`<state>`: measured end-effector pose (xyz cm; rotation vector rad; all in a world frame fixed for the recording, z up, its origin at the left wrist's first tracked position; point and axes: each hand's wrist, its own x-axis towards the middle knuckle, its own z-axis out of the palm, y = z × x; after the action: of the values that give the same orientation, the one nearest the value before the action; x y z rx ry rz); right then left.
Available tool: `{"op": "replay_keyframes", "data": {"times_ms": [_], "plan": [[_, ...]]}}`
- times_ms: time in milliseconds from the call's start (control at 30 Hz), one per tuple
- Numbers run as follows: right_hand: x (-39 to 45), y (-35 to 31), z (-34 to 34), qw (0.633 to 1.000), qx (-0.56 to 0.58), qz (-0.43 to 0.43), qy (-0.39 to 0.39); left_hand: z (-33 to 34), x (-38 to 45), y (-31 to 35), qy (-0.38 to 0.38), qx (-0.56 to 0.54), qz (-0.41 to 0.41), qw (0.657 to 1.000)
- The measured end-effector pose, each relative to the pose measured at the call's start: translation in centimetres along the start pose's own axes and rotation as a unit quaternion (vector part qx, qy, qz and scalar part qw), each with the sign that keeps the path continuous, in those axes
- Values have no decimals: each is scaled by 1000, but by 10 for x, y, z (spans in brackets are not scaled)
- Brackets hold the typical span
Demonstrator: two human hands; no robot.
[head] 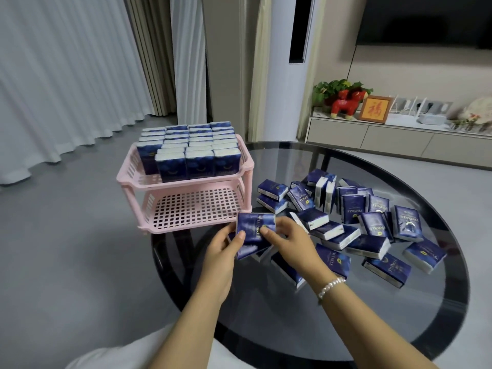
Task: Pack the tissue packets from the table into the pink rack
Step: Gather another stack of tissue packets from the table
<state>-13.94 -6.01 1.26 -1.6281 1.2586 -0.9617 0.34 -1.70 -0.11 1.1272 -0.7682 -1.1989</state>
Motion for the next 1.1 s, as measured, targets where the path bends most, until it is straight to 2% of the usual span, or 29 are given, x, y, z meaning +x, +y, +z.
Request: {"op": "replay_keyframes", "data": {"times_ms": [67,167,367,567,633,800,967,1100], "plan": [[2,-5,0,991,117,56,17,-3,-1,1,15,-36,-16,999],[4,-13,-5,980,179,76,34,-8,0,1,40,-42,-28,998],[5,-10,-6,991,96,93,-10,-7,-2,6,28,-92,-44,994],[3,-10,13,989,105,109,-4,-4,-7,7,12,-87,-62,994],[2,-10,14,992,88,85,-12,-7,-8,8,17,-62,-54,996],[0,-6,13,996,-55,-60,-36,-16,-7,6,-11,90,-45,995],[-4,-6,18,993,37,-23,-111,-43,-6,11,-81,164,-17,983],[-5,-5,24,987,-63,-67,-131,-67,-5,6,-80,304,-6,949]]}}
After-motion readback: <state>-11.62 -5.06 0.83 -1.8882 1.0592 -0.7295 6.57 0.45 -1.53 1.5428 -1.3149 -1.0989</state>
